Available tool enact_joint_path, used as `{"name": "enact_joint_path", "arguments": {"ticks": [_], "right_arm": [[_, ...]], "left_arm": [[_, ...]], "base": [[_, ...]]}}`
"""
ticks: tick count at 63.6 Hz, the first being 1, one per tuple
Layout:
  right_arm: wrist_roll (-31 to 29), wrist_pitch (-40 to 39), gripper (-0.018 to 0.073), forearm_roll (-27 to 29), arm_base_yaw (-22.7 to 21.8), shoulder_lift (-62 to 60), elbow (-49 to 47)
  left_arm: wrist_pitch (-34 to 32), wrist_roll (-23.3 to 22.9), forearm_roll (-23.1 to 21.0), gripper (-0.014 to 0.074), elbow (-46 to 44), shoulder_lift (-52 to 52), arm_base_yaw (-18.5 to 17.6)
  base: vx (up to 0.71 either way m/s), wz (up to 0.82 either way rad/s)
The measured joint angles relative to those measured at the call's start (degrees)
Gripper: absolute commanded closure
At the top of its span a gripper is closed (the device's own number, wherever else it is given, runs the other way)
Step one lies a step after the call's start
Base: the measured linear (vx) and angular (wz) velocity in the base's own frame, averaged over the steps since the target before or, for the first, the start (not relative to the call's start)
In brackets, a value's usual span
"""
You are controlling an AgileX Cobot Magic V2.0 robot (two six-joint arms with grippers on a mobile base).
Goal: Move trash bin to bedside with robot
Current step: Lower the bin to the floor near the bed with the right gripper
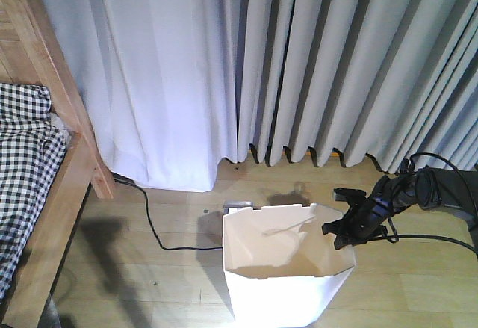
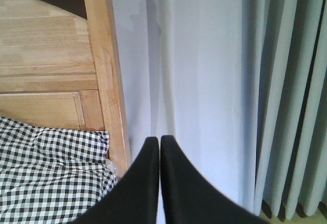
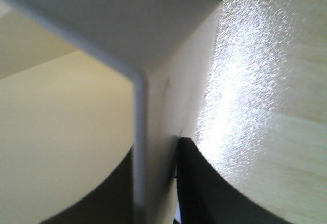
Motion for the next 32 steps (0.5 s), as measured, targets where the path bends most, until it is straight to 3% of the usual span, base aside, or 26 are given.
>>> {"name": "enact_joint_path", "arguments": {"ticks": [18, 32], "right_arm": [[0.13, 1.32, 0.0093, -2.09, 0.00, 0.00, -0.07], [0.13, 1.93, 0.0079, -1.90, 0.00, 0.00, -0.25]], "left_arm": [[0.00, 0.00, 0.00, 0.0603, 0.00, 0.00, 0.00], [0.00, 0.00, 0.00, 0.0603, 0.00, 0.00, 0.00]], "base": [[0.00, 0.00], [0.00, 0.00]]}}
